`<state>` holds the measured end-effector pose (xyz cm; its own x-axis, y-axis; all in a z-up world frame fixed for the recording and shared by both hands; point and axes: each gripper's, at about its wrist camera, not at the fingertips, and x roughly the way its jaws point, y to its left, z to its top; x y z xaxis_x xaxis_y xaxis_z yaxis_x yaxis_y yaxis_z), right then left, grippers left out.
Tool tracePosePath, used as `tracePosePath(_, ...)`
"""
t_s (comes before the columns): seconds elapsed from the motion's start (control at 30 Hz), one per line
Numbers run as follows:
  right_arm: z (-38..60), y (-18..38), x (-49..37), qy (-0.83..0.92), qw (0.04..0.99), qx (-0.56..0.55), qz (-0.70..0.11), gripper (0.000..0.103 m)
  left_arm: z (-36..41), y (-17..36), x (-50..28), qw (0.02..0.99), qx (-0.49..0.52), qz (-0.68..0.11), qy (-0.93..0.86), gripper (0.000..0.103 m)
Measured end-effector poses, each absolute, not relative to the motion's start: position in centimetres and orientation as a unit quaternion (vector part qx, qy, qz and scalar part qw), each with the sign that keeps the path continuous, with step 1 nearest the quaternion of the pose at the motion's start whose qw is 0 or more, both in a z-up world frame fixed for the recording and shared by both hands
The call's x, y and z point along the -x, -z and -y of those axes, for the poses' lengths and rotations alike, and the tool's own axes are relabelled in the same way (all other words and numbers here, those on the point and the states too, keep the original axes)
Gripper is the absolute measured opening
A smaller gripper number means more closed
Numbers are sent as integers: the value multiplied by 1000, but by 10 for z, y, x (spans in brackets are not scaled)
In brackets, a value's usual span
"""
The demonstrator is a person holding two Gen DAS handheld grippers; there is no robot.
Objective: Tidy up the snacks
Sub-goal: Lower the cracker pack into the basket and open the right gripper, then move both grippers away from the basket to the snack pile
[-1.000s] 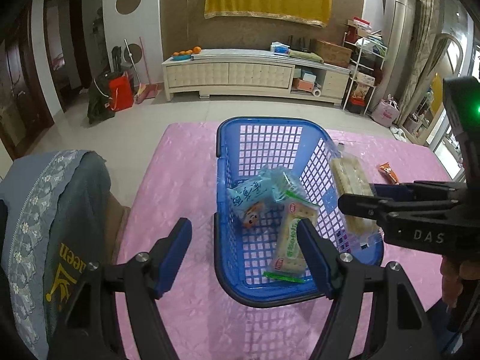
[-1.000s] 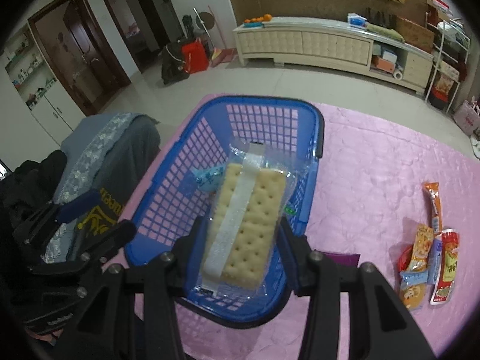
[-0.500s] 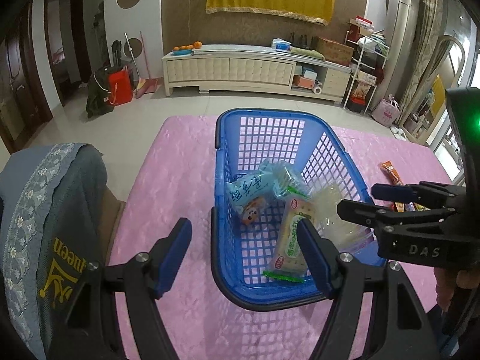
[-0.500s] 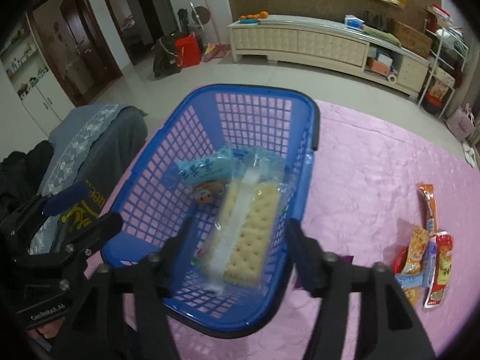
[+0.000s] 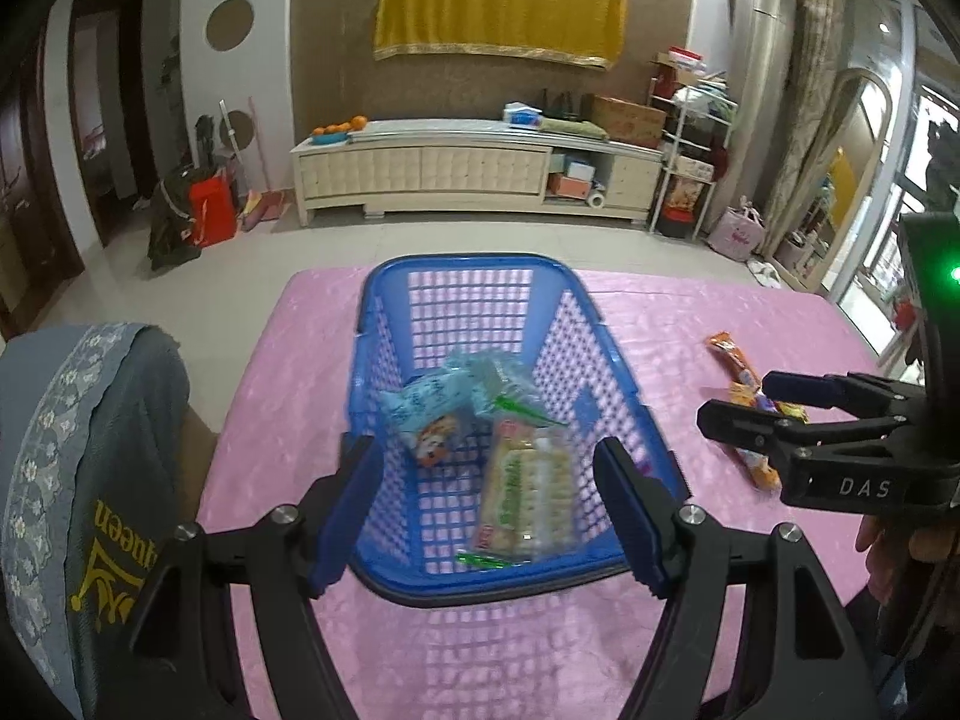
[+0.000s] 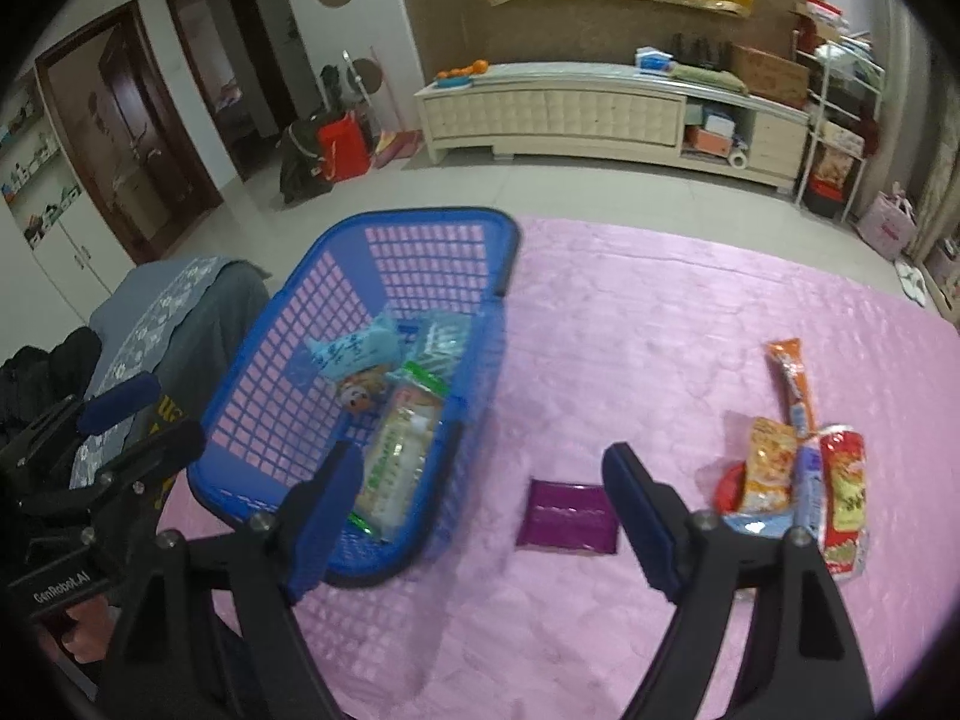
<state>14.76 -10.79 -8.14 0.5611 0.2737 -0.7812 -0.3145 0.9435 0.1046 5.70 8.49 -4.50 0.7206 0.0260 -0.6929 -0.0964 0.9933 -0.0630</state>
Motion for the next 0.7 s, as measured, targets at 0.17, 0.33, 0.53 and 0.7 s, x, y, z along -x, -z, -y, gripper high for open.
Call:
tracePosePath(0.17, 130, 68, -133, -155, 896, 30, -414, 95, -60, 41, -60, 928, 34, -371, -16, 73)
tracePosePath(0.33, 155, 57, -124, -142, 904, 34, -402, 95, -34, 37, -66, 929, 25, -368, 7, 73)
tracePosePath(0.53, 191, 52, -119, -115, 911, 35, -396, 96, 1, 34, -74, 929, 8, -368, 44, 73)
tracePosePath(0.7, 221, 54, -115, -94, 913, 33, -396, 103, 31, 37, -85, 928, -2, -367, 64, 73)
